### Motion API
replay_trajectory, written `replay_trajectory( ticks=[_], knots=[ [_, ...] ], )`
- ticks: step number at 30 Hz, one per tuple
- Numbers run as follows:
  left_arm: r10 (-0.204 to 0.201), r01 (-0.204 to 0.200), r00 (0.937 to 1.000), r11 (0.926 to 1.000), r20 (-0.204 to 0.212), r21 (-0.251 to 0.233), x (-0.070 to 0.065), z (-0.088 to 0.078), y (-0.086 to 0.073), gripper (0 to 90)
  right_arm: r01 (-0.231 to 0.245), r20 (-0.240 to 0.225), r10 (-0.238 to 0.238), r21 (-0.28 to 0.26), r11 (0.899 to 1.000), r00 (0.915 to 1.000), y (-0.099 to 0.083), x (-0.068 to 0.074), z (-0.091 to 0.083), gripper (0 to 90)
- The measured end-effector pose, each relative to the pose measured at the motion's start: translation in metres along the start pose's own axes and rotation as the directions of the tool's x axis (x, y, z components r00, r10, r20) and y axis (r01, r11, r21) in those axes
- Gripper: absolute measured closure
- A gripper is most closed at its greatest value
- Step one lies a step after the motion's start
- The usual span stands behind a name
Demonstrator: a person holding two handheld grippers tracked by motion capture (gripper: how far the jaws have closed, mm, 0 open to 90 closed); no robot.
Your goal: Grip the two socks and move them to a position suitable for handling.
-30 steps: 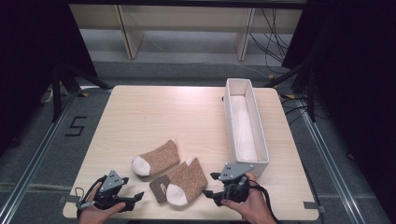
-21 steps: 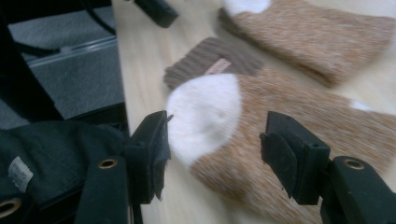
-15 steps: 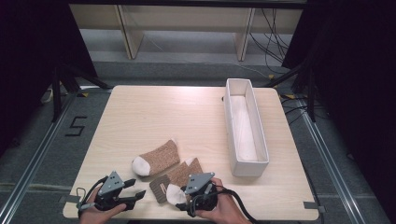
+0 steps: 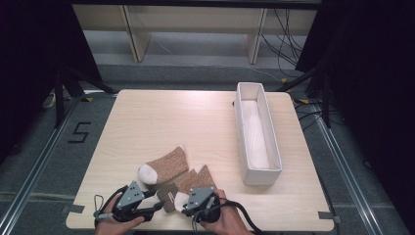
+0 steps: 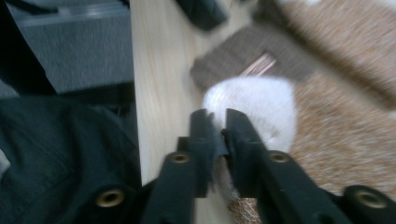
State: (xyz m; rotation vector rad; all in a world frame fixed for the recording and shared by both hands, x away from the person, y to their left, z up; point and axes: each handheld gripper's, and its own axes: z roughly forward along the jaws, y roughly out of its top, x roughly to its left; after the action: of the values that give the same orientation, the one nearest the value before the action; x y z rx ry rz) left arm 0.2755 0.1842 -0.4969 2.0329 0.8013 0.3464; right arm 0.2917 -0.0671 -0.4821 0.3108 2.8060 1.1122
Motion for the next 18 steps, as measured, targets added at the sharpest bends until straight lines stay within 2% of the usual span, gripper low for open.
replay_trajectory(
  ticks=[1,2,3,4,5,6,7,9,10,12,13,14,16,17,18],
  knots=[
    [0.014,-0.015,0.9997,0.9998,0.017,0.012,-0.003,0.006,0.002,50.9,-0.007,0.004,0.008,-0.024,1.000,1.0000,0.003,-0.003,-0.010,84.3],
    [0.014,-0.015,0.9997,0.9998,0.017,0.012,-0.003,0.006,0.002,51.3,-0.007,0.004,0.008,-0.024,1.000,1.0000,0.003,-0.003,-0.010,84.3],
    [0.058,-0.060,0.9977,0.9970,0.034,0.048,-0.005,0.010,0.004,51.7,-0.020,0.005,0.020,-0.048,0.999,0.9998,0.006,-0.007,-0.017,84.7],
    [0.058,-0.060,0.9977,0.9970,0.034,0.048,-0.005,0.010,0.004,51.9,-0.020,0.005,0.020,-0.048,0.999,0.9998,0.006,-0.007,-0.017,84.7],
    [0.056,-0.059,0.9970,0.9972,0.054,0.047,-0.007,0.015,0.004,51.9,-0.026,0.005,0.026,-0.056,0.998,0.9996,0.006,-0.009,-0.020,84.9],
    [0.077,-0.081,0.9953,0.9943,0.058,0.068,-0.008,0.017,0.005,52.1,-0.025,0.007,0.025,-0.064,0.998,0.9997,0.007,-0.012,-0.023,85.0],
    [0.085,-0.090,0.9935,0.9934,0.075,0.071,-0.010,0.020,0.005,52.0,-0.036,0.025,0.038,-0.073,0.997,0.9990,0.007,-0.017,-0.031,85.2],
    [0.097,-0.104,0.9915,0.9915,0.088,0.079,-0.013,0.022,0.006,51.4,-0.036,0.031,0.038,-0.075,0.997,0.9988,0.007,-0.018,-0.034,85.3],
    [0.114,-0.123,0.9892,0.9880,0.092,0.093,-0.014,0.023,0.007,50.1,-0.038,0.040,0.041,-0.085,0.996,0.9983,0.007,-0.020,-0.038,85.2],
    [0.118,-0.127,0.9890,0.9868,0.089,0.101,-0.017,0.025,0.006,50.3,-0.053,0.046,0.058,-0.100,0.994,0.9972,0.007,-0.026,-0.044,85.3],
    [0.127,-0.137,0.9876,0.9838,0.093,0.116,-0.019,0.027,0.005,53.2,-0.065,0.058,0.072,-0.118,0.991,0.9957,0.008,-0.031,-0.049,85.2],
    [0.151,-0.162,0.9841,0.9777,0.094,0.133,-0.019,0.028,0.006,54.7,-0.066,0.062,0.074,-0.122,0.990,0.9953,0.009,-0.033,-0.052,85.2],
    [0.153,-0.163,0.9844,0.9783,0.087,0.127,-0.021,0.030,0.006,57.1,-0.061,0.077,0.071,-0.134,0.989,0.9945,0.010,-0.035,-0.055,85.3],
    [0.180,-0.190,0.9803,0.9712,0.081,0.143,-0.020,0.030,0.007,64.6,-0.074,0.084,0.086,-0.143,0.987,0.9927,0.011,-0.038,-0.060,85.3],
    [0.180,-0.190,0.9803,0.9712,0.081,0.143,-0.020,0.030,0.007,68.4,-0.074,0.084,0.086,-0.143,0.987,0.9927,0.011,-0.038,-0.060,85.3]
  ],
)
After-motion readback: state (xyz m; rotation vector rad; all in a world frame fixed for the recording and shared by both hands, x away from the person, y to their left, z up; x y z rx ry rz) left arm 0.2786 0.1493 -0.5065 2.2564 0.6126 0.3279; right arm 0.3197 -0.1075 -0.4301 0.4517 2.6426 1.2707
